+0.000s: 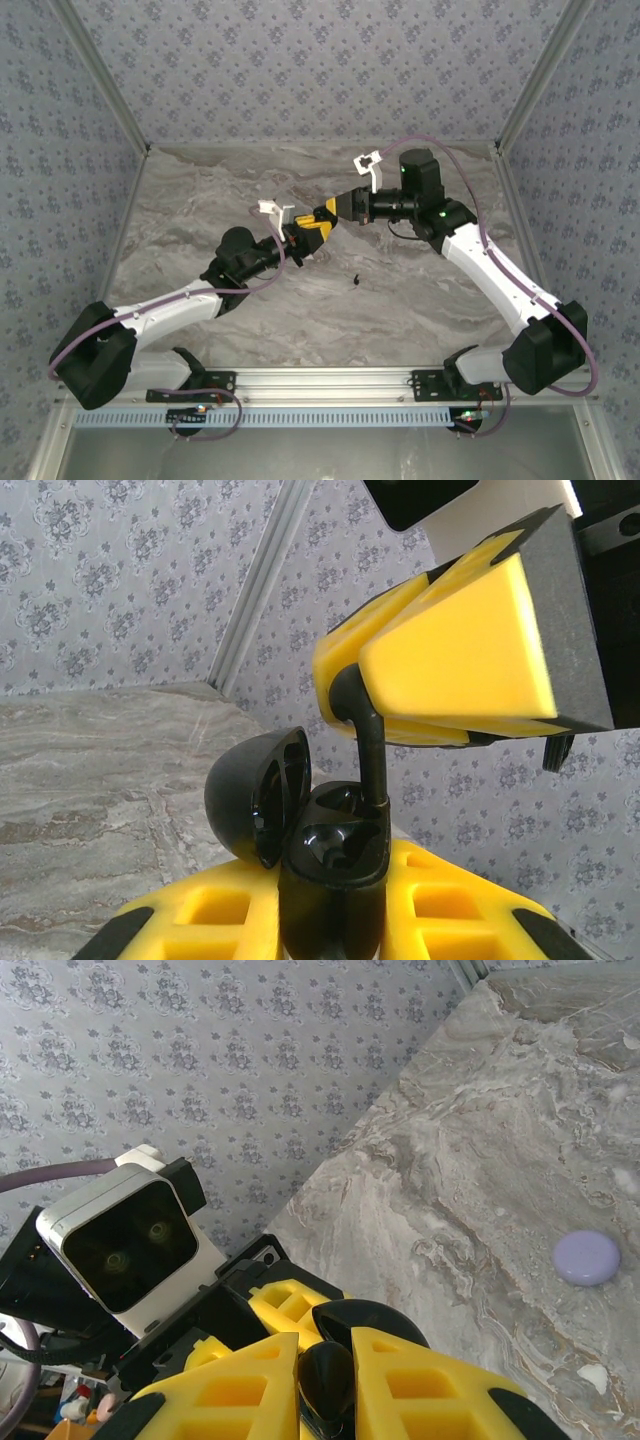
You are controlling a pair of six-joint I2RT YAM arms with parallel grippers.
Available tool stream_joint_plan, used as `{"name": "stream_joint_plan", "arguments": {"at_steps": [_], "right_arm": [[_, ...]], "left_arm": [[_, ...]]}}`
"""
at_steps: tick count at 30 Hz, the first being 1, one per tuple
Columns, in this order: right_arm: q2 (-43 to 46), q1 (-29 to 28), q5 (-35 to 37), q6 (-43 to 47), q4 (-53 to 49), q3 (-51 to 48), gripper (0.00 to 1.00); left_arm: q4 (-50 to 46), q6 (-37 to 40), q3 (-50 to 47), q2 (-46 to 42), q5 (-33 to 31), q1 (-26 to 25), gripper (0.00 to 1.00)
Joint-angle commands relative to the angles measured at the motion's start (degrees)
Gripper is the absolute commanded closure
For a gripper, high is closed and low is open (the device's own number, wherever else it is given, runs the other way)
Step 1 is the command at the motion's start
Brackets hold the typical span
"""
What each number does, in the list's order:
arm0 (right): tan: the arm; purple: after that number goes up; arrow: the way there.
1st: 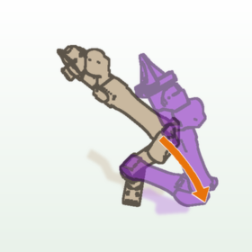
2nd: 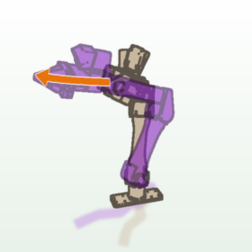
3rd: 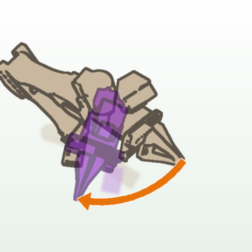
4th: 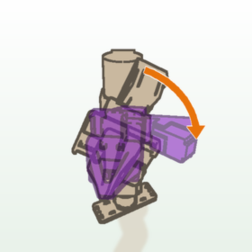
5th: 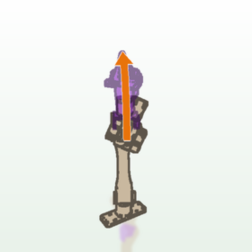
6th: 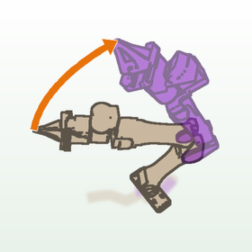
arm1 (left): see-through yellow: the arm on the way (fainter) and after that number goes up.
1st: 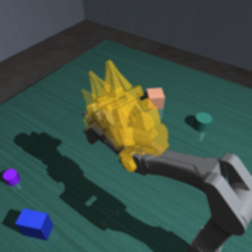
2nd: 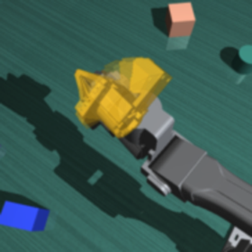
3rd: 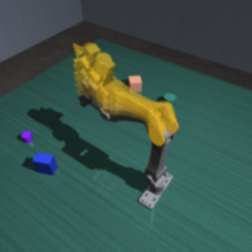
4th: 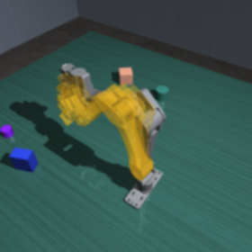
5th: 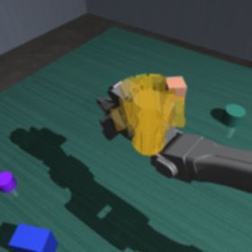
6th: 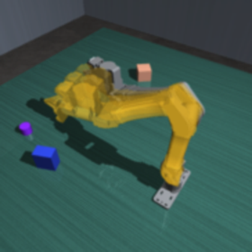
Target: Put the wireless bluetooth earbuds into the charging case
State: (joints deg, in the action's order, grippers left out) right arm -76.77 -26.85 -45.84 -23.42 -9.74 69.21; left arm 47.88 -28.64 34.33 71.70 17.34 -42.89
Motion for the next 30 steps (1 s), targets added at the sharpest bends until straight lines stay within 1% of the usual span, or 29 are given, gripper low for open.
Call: {"name": "stream_joint_plan", "arguments": {"at_steps": [1, 22, 27, 30], "right_arm": [[0.58, -0.44, 0.77, 1.67, -1.29, 0.49, 0.81], [0.39, -1.26, 2.0, 2.35, -1.97, -0.22, 0.81], [0.6, -1.41, 2.73, 3.34, -3.91, 0.14, 0.81], [1.03, -1.53, 3.41, 4.15, -5.13, 0.05, 0.79]], "left_arm": [[3.19, -0.98, 1.88, -0.24, -0.03, -0.46, 0.79], [3.98, -1.92, 1.8, -0.29, -0.81, -0.51, 0.79], [3.56, -1.51, 1.75, -0.59, -1.3, -0.45, 0.79], [3.02, -1.42, 1.59, -0.77, -1.84, -0.55, 0.79]]}}
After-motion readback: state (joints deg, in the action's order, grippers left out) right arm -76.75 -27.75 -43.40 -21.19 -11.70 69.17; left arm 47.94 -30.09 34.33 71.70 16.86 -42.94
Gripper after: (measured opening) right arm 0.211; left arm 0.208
